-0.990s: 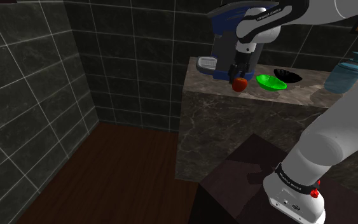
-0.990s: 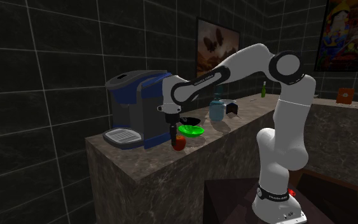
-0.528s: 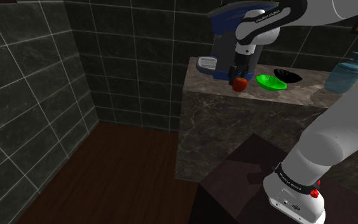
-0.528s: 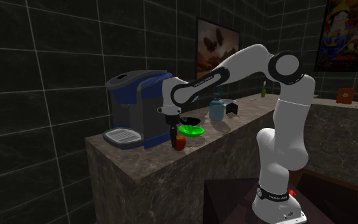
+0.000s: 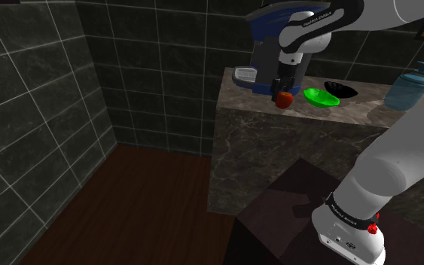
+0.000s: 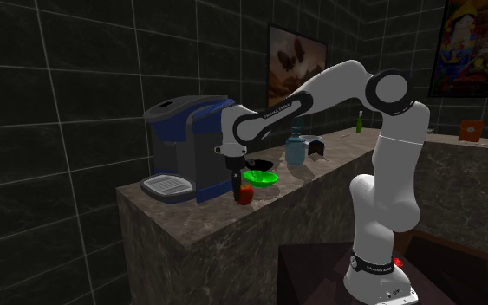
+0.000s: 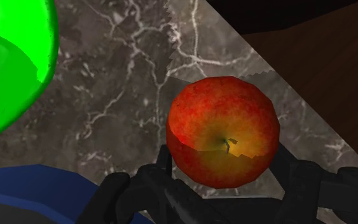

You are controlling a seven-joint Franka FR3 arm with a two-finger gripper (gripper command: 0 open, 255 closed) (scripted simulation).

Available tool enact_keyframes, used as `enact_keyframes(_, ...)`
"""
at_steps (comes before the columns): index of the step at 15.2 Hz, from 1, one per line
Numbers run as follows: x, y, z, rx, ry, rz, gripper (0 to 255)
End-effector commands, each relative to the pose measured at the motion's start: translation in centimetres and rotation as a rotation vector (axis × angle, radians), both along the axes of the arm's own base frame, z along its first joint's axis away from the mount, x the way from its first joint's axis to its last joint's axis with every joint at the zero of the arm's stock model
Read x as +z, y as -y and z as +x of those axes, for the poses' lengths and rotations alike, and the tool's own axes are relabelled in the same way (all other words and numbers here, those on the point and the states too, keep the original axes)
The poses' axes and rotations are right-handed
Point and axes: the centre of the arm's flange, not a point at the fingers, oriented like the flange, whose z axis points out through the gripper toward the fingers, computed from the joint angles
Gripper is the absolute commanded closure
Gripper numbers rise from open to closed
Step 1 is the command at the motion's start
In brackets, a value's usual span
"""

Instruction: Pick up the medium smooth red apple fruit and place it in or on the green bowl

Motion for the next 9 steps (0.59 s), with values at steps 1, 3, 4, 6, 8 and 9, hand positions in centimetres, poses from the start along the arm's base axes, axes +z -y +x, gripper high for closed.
enact_keyframes(1,0.0,0.0,0.0,0.000,0.000,0.000,255)
enact_keyframes(3,0.5,0.0,0.0,0.000,0.000,0.000,255)
enact_keyframes(4,1.0,0.0,0.0,0.000,0.000,0.000,255)
enact_keyframes(6,2.1,0.0,0.0,0.000,0.000,0.000,255)
enact_keyframes(8,3.2,0.0,0.0,0.000,0.000,0.000,255)
enact_keyframes(9,3.7,0.0,0.0,0.000,0.000,0.000,255)
